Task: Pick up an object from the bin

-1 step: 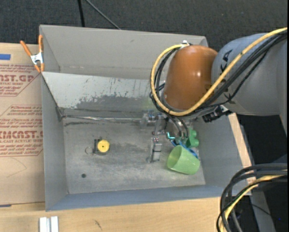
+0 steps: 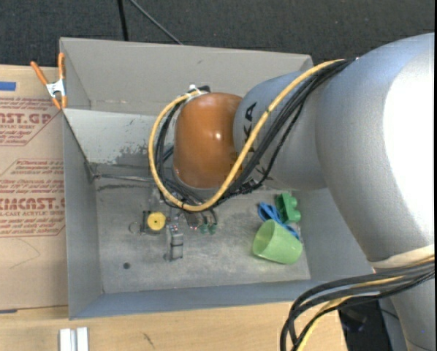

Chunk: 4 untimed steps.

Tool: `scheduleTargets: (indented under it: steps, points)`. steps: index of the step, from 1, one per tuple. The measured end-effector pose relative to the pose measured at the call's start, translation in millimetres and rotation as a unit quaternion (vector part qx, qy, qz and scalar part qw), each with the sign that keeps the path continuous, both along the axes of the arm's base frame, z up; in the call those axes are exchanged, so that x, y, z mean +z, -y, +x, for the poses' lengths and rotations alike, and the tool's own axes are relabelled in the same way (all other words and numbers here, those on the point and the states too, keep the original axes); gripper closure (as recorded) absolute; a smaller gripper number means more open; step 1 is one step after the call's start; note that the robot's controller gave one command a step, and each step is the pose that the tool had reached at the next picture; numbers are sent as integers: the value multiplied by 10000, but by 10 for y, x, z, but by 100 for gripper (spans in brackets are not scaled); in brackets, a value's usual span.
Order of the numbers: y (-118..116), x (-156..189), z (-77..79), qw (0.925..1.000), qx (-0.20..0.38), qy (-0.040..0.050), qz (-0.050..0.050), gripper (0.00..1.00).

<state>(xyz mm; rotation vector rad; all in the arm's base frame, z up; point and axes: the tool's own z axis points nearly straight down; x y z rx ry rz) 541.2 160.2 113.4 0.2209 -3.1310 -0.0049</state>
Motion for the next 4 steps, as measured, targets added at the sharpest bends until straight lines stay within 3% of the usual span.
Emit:
scheduleTargets:
  steps: [1,2,3,4]
  points:
    - [128,-387,329,9969,789,19,-11,0]
    - [-76,-437,337,9855,1694,30,-3,0]
    - [-76,-429,336,9856,1690,18,-1,100]
    - [-223,719,324,9844,1756,67,-2,100]
